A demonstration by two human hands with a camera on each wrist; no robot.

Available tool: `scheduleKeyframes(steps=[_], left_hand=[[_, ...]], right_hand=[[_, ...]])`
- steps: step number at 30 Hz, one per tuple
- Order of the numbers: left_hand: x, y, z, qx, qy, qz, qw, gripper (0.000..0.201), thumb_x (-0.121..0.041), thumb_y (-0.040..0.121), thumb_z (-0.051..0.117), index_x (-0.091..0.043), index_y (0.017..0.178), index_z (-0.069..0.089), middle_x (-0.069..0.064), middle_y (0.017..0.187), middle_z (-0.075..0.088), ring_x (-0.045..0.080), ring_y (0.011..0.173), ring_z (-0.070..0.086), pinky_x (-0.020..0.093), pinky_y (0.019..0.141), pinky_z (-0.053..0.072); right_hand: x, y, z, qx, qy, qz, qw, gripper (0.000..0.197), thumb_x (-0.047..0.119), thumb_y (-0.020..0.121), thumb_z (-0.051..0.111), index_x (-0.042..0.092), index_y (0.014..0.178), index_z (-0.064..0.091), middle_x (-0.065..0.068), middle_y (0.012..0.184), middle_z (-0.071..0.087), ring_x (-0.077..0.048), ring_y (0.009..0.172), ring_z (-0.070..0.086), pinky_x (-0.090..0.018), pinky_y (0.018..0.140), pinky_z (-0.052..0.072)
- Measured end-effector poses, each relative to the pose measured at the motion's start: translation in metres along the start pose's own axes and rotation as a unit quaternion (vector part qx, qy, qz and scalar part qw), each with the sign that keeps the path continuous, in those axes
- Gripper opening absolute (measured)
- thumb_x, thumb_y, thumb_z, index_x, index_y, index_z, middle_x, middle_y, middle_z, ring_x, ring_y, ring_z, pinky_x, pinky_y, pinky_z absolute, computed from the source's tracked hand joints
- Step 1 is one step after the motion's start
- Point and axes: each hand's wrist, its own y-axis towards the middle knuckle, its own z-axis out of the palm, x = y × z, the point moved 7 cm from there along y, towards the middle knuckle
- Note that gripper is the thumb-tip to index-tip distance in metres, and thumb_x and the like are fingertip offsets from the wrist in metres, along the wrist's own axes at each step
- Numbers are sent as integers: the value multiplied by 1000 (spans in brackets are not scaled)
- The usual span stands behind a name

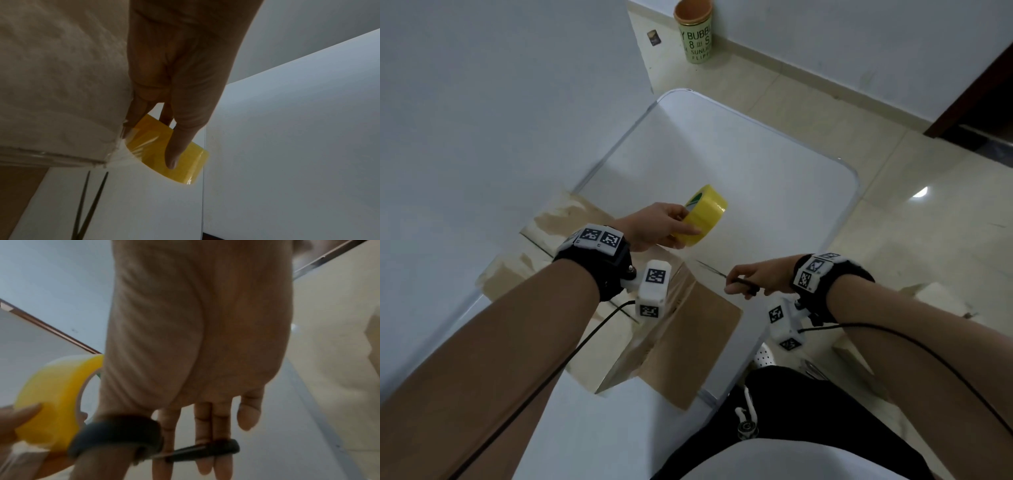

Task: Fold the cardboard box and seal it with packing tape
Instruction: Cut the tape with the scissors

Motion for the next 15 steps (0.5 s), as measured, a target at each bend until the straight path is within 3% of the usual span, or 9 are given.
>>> scheduleKeyframes(steps=[4,7,10,15], left_hand=[[0,0,0,-6,-3,4,1000,30,-17,82,74,-4,107,64,11,99,66,25,89,63,46,93,51],[1,1,0,-8,-5,0,1000,38,-17,82,75,1,113,62,11,100,65,26,89,63,45,92,52],[0,1,0,-7,-6,-1,1000,37,-16,83,74,0,114,62,12,100,65,26,89,63,43,92,53],[-1,1,0,-6,3,1,1000,29,-16,84,73,-4,108,63,7,91,67,18,78,65,27,72,56]], right_hand=[[9,-3,6,6,42,-49,998,11,34,90,64,32,99,59,7,92,53,-11,91,47,-29,77,31],[28,-2,4,-10,86,-108,990,16,24,91,64,26,106,57,7,88,53,-8,84,46,-25,73,31],[43,-2,3,-6,106,-132,986,20,17,91,63,23,108,55,2,95,53,-8,83,47,-23,71,33],[48,2,0,-23,112,-144,983,17,15,88,67,20,102,59,-5,88,51,-13,77,48,-24,67,35]])
